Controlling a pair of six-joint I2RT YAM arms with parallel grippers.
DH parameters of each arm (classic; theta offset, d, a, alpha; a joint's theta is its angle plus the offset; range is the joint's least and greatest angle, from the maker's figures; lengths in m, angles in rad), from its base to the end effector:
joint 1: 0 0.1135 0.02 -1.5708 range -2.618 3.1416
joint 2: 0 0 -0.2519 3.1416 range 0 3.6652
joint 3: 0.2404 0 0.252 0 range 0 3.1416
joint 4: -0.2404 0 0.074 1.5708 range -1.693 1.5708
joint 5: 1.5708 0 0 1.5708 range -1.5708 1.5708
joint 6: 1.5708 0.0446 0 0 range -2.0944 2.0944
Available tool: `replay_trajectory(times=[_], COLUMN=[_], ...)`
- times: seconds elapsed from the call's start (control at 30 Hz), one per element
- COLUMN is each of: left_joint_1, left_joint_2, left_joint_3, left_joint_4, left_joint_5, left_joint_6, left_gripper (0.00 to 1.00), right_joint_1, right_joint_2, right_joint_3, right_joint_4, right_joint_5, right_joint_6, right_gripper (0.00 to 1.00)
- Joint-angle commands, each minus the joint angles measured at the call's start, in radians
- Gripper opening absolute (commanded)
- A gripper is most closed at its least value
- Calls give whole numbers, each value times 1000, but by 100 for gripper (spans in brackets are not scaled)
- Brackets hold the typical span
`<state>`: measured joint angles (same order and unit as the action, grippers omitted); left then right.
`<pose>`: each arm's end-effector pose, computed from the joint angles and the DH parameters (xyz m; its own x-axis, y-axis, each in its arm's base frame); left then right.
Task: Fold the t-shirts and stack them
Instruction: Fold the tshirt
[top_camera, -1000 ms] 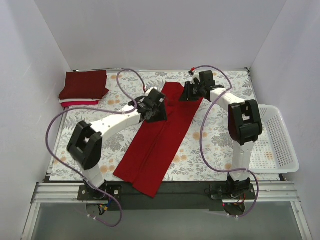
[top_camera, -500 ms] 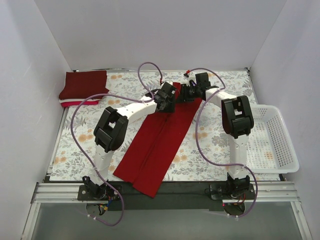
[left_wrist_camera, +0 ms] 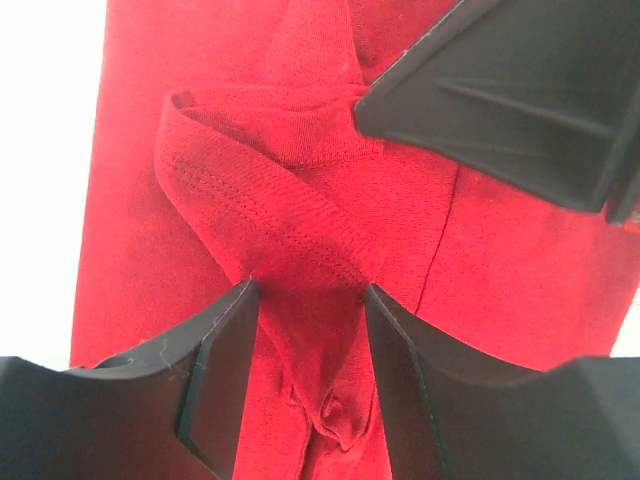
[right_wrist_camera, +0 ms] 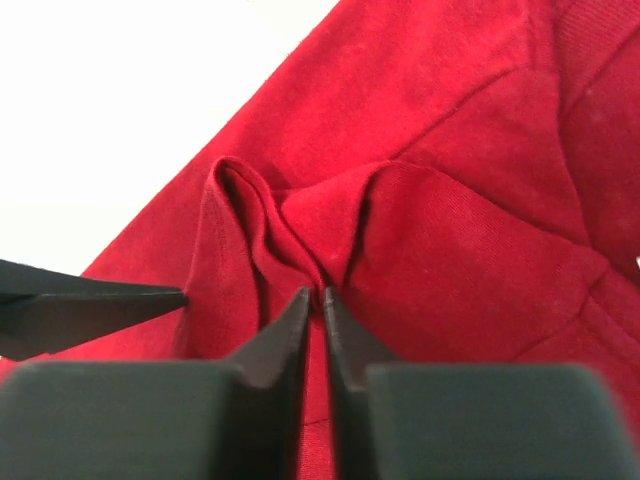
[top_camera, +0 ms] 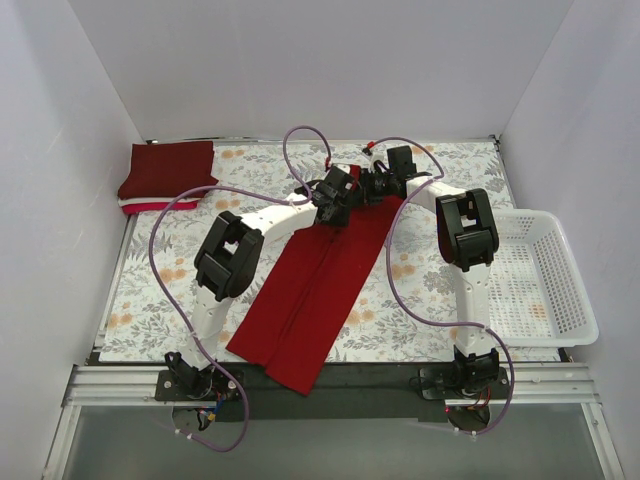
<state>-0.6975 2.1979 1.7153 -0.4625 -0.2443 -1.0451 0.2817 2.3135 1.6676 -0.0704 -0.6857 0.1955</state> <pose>0.3757 -0.3008 0.1620 -0.7569 -0.4607 -0.4635 -0.2791 0.8692 -0.4082 0.4761 0.1672 0.1284 -0.7496 -0.0604 -0.6591 -0.5386 0.6345 0.5544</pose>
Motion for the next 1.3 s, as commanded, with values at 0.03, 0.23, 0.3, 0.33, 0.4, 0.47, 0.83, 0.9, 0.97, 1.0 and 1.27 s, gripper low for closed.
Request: replay_trajectory(times=[0.03, 0.23, 0.3, 0.33, 0.4, 0.47, 0.83, 0.9, 0.97, 1.0, 1.27], left_joint_1=[-7, -25, -33, -40, -45, -46, -54, -54, -54, -54, -54], left_joint_2=[-7, -18, -18, -17, -9, 6, 68, 69, 68, 68, 5], left_joint_3=[33, 29, 24, 26, 33, 41, 73, 69, 69, 69, 55], left_joint_4=[30, 61, 77, 84, 88, 91, 93, 94, 96, 96, 94], left_joint_5=[-15, -32, -39, -42, -49, -59, -84, -102, -134, -142, -102], left_joint_6=[46, 109, 135, 158, 177, 200, 240, 246, 249, 250, 278], left_gripper=[43, 42, 42, 42, 42, 42, 31, 30, 29, 27, 0], right_joint_1=[4, 2, 4, 4, 4, 4, 4, 4, 4, 2, 2], right_joint_2=[-8, -17, -16, -16, -16, -14, -12, -12, -12, -12, -34], right_joint_3=[40, 46, 44, 43, 41, 40, 43, 43, 44, 44, 50], right_joint_4=[46, 43, 44, 44, 46, 44, 43, 44, 44, 44, 44], right_joint_5=[-35, -31, -32, -32, -35, -35, -41, -41, -44, -46, -32], right_joint_6=[-25, -34, -34, -34, -34, -33, -33, -34, -34, -34, -44], right_gripper=[2, 1, 1, 1, 1, 1, 1, 1, 1, 1, 1])
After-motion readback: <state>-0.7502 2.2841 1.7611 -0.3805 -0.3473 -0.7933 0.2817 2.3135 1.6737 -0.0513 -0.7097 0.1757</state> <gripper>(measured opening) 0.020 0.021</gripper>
